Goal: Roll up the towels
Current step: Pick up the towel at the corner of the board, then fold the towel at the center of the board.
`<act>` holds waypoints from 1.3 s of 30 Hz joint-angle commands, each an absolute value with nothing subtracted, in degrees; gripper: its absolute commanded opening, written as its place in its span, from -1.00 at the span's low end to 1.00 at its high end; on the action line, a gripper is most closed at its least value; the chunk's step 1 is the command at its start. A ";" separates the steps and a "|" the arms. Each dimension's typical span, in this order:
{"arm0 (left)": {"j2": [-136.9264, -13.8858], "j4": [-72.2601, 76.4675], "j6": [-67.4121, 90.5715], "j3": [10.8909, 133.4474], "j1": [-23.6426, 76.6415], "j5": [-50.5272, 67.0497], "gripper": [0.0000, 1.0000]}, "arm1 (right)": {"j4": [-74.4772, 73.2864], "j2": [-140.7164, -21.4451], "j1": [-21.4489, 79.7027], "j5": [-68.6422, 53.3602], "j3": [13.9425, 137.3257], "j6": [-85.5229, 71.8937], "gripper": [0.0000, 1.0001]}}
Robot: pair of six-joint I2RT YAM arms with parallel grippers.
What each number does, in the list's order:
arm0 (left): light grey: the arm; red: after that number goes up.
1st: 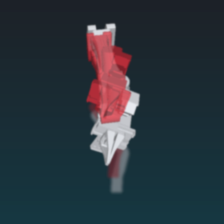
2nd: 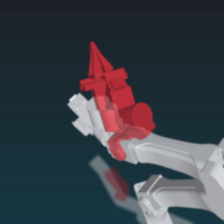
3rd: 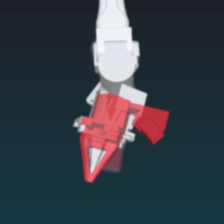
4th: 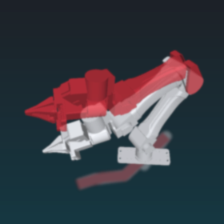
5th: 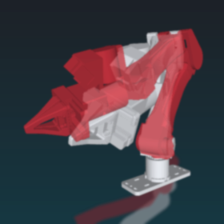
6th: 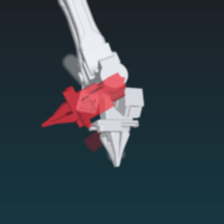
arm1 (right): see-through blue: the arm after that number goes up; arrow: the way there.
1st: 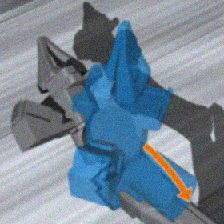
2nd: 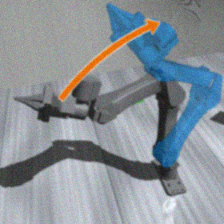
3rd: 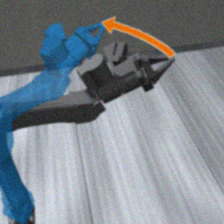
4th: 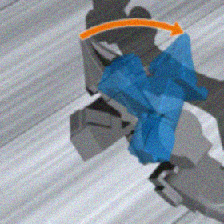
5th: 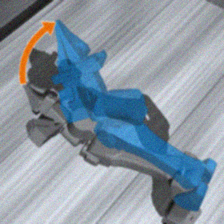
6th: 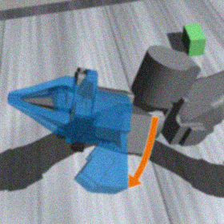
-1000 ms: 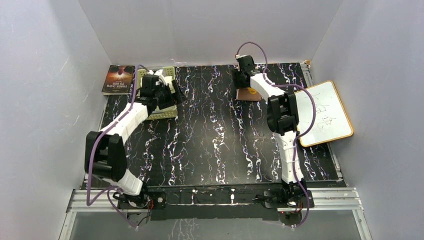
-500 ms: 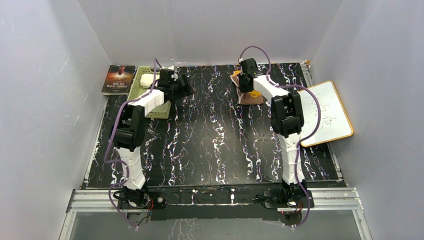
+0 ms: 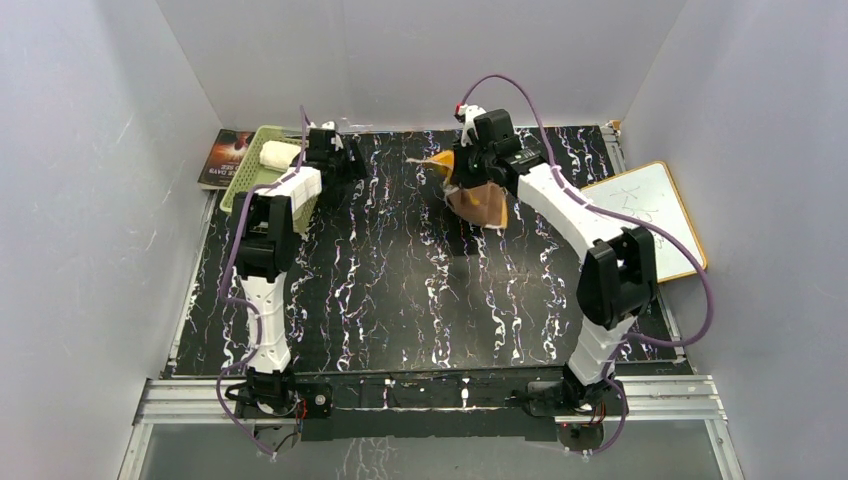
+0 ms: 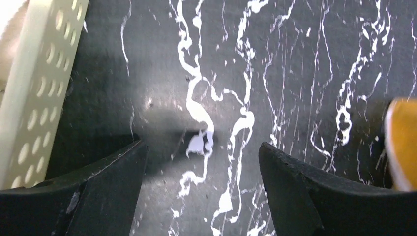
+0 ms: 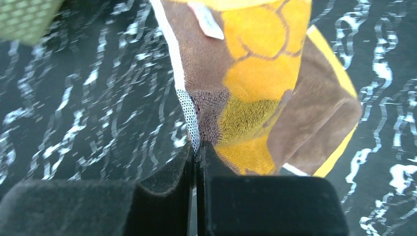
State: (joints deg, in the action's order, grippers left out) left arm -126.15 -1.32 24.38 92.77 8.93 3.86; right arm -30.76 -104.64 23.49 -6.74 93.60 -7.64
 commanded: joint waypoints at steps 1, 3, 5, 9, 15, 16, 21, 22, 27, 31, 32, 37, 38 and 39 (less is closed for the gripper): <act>-127.48 -2.89 20.35 100.15 6.99 1.73 0.64 | -28.02 -97.05 22.76 -19.48 91.49 -9.05 -1.00; -126.86 -3.58 20.14 103.06 6.86 3.45 0.65 | -28.52 -94.34 22.97 -24.90 91.26 -9.14 -1.00; -124.30 -3.04 20.62 103.31 6.86 5.20 0.65 | -27.77 -91.66 23.41 -32.04 91.28 -9.71 -1.00; -116.41 -1.91 21.36 100.51 6.83 9.61 0.69 | -13.32 -83.56 23.34 -45.11 86.99 -19.06 -1.00; -107.35 -10.25 19.20 98.09 6.50 12.88 0.70 | -9.28 -74.66 9.19 -24.81 70.55 -28.73 -0.87; -105.42 -11.21 18.95 96.65 6.50 13.70 0.70 | -10.71 -74.36 6.20 -19.84 66.09 -32.28 -0.47; -94.86 -9.62 21.42 82.41 7.78 18.95 0.70 | -2.86 -69.62 4.96 -13.86 43.32 -39.77 0.47; -92.98 -8.91 21.68 79.16 8.74 18.98 0.70 | -4.18 -68.69 7.55 -10.15 42.60 -37.66 0.51; -88.00 -5.96 21.12 65.12 15.01 17.89 0.67 | -14.71 -67.45 15.38 -0.94 44.89 -29.50 0.54; -85.46 -2.81 19.85 57.56 19.30 19.56 0.65 | -20.10 -64.42 17.66 0.75 42.56 -27.79 0.54; -84.88 -2.13 19.25 56.42 20.92 20.02 0.65 | -21.41 -63.42 17.99 1.12 41.75 -27.78 0.54; -82.91 -1.63 10.66 54.42 32.92 19.90 0.63 | -27.44 -57.14 18.29 2.11 37.86 -28.76 0.51; -82.86 -1.86 9.41 54.31 35.21 18.89 0.60 | -27.44 -56.06 18.50 1.29 37.26 -29.47 0.50; -82.67 -1.69 8.39 54.01 37.15 17.85 0.56 | -27.78 -55.36 18.66 -0.04 36.98 -29.98 0.48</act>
